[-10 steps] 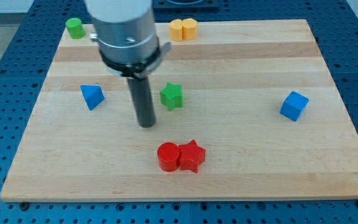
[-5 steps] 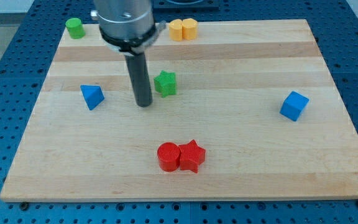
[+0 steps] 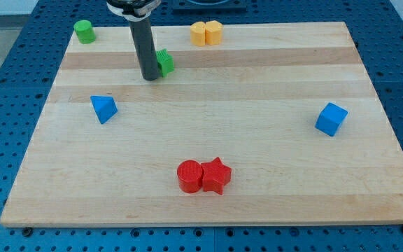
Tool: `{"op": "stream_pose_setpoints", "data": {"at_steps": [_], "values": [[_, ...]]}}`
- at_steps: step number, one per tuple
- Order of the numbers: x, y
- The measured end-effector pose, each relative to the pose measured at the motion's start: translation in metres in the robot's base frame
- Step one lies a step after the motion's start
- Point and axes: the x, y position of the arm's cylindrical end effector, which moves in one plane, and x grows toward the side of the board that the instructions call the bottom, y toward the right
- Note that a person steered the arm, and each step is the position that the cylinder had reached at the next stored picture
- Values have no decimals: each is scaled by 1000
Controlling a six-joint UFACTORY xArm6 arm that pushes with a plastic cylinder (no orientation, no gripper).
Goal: Move the green star closer to the green circle
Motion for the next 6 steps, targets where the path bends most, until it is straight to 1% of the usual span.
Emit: {"op": "stream_pose_setpoints", "data": {"at_steps": [1,2,3,4,6], "values": [[-3,34],[-35,36],[-63,-8],[-72,-46],[-70,-19]]}}
